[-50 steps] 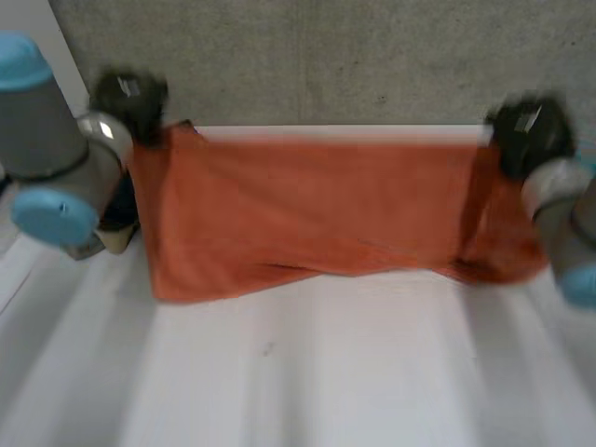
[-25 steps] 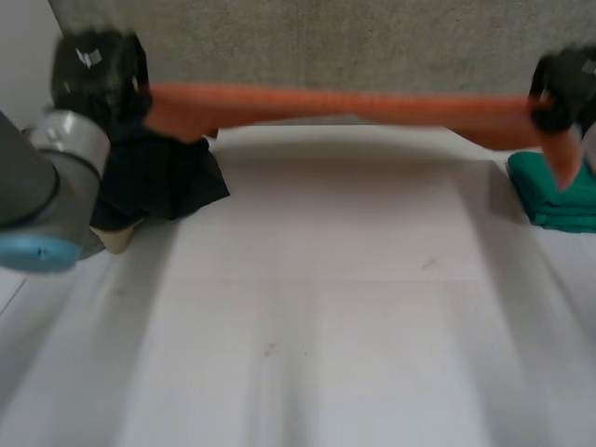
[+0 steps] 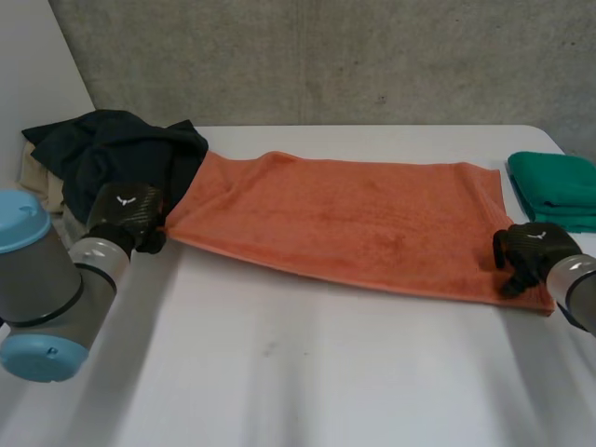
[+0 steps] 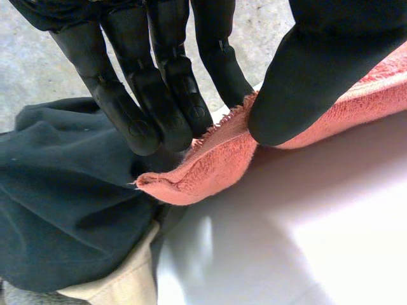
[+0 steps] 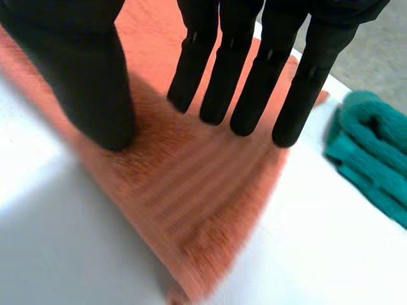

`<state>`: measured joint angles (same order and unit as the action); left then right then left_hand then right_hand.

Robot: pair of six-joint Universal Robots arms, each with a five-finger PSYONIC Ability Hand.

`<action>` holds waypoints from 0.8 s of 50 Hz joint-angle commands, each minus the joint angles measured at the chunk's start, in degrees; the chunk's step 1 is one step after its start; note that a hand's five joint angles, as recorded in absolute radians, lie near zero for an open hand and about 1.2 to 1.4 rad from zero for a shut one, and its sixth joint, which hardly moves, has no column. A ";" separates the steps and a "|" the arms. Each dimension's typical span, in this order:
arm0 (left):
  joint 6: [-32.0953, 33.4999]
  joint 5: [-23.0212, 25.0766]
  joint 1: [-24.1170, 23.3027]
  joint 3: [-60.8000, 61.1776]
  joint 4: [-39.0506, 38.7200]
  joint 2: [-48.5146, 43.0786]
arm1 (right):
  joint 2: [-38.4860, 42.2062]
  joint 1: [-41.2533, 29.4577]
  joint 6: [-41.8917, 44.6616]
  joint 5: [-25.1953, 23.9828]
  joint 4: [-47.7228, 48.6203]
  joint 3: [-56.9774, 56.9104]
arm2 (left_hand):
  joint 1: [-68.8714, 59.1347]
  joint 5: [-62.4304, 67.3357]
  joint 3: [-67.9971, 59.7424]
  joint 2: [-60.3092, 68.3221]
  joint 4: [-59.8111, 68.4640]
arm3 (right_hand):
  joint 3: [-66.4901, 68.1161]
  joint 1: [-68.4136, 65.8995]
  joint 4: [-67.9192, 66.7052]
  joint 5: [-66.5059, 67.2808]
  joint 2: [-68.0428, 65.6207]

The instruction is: Fold the laundry.

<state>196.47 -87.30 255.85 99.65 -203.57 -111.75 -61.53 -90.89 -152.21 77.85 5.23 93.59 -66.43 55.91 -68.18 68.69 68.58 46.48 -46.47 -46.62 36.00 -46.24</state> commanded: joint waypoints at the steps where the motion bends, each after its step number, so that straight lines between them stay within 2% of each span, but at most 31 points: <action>1: -0.21 0.29 0.97 0.10 0.63 0.83 | -2.72 2.82 -1.68 0.64 -2.68 2.21 | -13.57 14.09 -11.82 11.31 11.42 | -6.70 6.69 6.84 -6.22 6.46; 7: -0.12 0.64 0.79 0.28 2.04 0.74 | -2.20 4.31 -1.25 -0.33 -2.68 3.44 | -13.57 14.09 -11.82 11.31 11.42 | -7.89 7.88 8.02 -7.41 7.65; 13: -0.03 0.47 0.88 0.28 3.09 0.83 | -0.26 5.28 1.91 -0.50 0.13 3.62 | -13.57 14.09 -11.82 11.31 11.42 | -3.69 3.68 3.82 -3.21 3.45; 17: 0.06 0.38 1.14 0.45 3.80 1.10 | 0.35 5.72 3.50 -0.59 2.68 4.06 | -13.57 14.09 -11.82 11.31 11.42 | 14.10 -14.11 -13.97 14.58 -14.34; 18: 0.06 0.46 1.23 0.54 3.97 1.18 | 0.27 5.81 3.76 -0.59 3.20 4.23 | -13.57 14.09 -11.82 11.31 11.42 | 20.98 -20.99 -20.84 21.46 -21.22; 19: 0.06 0.47 1.49 0.80 4.50 1.44 | -0.17 5.90 4.03 -0.42 4.16 4.76 | -13.57 14.09 -11.82 11.31 11.42 | 33.39 -33.40 -33.26 33.87 -33.63; 22: 0.49 0.47 1.76 1.33 5.90 2.15 | -1.14 6.16 4.03 -0.68 4.96 5.73 | -13.57 14.09 -11.82 11.31 11.42 | 33.52 -33.53 -33.38 34.00 -33.76; 26: 1.81 0.47 2.55 3.17 10.73 5.04 | -6.31 7.04 4.20 -1.47 4.18 8.10 | -13.57 14.09 -11.82 11.31 11.42 | 33.52 -33.53 -33.38 34.00 -33.76; 30: 5.14 0.73 3.25 6.42 19.25 10.66 | -11.41 8.62 7.80 -3.49 -0.99 9.86 | -13.57 14.09 -11.82 11.31 11.42 | 33.52 -33.53 -33.38 34.00 -33.76; 34: 9.45 1.69 4.92 10.38 29.18 16.55 | -15.99 12.39 16.23 -5.25 -12.67 9.77 | -13.57 14.09 -11.82 11.31 11.42 | 33.52 -33.53 -33.38 34.00 -33.76; 35: 11.37 2.48 5.45 12.04 33.11 18.57 | -17.21 14.23 20.07 -6.12 -18.27 9.69 | -13.57 14.09 -11.82 11.31 11.42 | 33.52 -33.53 -33.38 34.00 -33.76; 40: 19.46 4.77 5.89 16.88 44.39 22.62 | -19.07 17.41 32.83 -8.41 -33.24 8.19 | -13.57 14.09 -11.82 11.31 11.42 | 33.52 -33.53 -33.38 34.00 -33.76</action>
<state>207.49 -84.92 260.86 111.11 -171.93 -94.34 -77.45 -78.10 -134.89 72.22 -8.85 103.36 -66.43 55.91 -68.18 68.69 68.58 68.01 -63.21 -68.36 55.92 -67.38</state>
